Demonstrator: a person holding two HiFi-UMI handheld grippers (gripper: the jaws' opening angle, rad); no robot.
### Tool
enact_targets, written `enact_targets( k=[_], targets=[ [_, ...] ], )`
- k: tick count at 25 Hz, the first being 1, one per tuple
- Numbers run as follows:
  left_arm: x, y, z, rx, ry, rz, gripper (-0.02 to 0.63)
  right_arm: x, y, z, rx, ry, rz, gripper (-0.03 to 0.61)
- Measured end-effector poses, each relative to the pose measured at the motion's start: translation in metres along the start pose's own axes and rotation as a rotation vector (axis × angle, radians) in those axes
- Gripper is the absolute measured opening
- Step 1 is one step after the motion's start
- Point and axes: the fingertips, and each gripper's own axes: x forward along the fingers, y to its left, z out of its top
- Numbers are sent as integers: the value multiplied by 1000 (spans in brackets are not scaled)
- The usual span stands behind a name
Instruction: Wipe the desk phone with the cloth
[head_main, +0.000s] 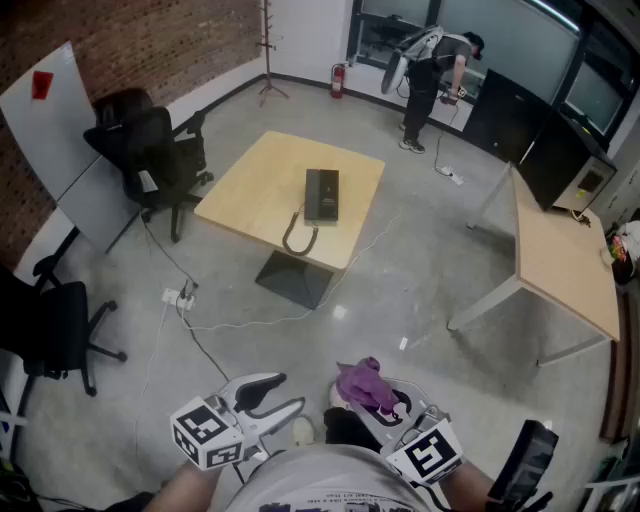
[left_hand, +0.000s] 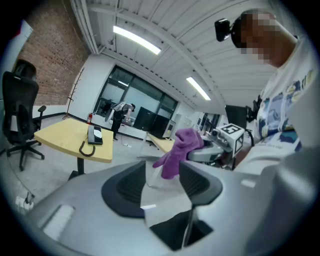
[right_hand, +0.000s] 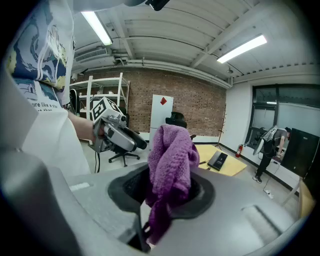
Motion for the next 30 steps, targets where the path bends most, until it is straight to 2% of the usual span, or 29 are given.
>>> enact_targets(
  k=[6, 15, 18, 21, 23, 25, 30],
  targets=[
    [-5, 6, -2, -5, -2, 11, 222, 8, 0, 3, -28, 21, 11, 104],
    [-7, 18, -3, -7, -9, 46, 233, 19, -5, -1, 8, 20, 23, 106],
    [-4, 26, -4, -8, -6, 57, 153, 26, -11, -6, 18, 24, 27, 106],
    [4, 44, 0, -18, 3, 86, 119, 38, -23, -8, 11, 23, 41, 106],
    [11, 65, 2, -31, 28, 126, 35, 49, -37, -6, 15, 27, 48, 104],
    [21, 83, 11, -47, 35, 135, 9, 62, -57, -3, 16, 30, 53, 106],
    [44, 130, 43, -39, 83, 126, 5, 103, -111, 9, 30, 3, 64, 104]
  ],
)
